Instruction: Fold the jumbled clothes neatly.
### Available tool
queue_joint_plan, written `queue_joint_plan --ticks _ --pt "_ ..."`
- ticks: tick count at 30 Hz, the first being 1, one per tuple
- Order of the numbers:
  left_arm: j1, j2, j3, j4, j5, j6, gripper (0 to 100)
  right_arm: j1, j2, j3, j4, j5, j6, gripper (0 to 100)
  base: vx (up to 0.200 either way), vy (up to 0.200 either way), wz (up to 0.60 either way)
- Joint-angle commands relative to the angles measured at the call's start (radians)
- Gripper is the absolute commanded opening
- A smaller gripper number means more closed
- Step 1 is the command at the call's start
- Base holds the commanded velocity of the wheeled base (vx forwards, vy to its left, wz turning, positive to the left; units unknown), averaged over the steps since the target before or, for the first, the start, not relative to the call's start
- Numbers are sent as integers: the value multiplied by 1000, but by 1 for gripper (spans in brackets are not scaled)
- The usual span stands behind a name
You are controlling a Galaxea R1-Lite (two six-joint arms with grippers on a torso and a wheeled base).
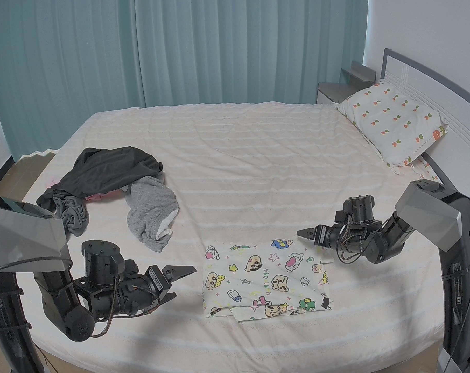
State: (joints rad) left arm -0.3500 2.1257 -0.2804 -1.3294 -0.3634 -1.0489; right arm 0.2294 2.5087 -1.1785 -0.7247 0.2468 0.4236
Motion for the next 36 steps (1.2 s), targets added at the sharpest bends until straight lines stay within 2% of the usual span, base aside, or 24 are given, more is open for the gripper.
queue_joint_plan --ticks 1,4,5,15,26,36 --pt "0 3 0 -1 0 0 100 16 16 -12 5 6 0 100 0 0 0" --pt "-1 5 0 -1 1 1 100 18 25 -32 19 8 0 100 0 0 0" --pt "-1 5 0 -1 1 1 100 16 25 -35 21 8 1 0 0 0 0" --pt "-1 5 0 -1 1 1 100 -7 24 -30 13 9 12 0 0 0 0" --pt "-1 6 -2 -1 3 3 100 -38 16 -38 10 -35 15 0 0 0 0" --pt "-1 6 -2 -1 3 3 100 -45 16 -38 8 -38 15 0 0 0 0"
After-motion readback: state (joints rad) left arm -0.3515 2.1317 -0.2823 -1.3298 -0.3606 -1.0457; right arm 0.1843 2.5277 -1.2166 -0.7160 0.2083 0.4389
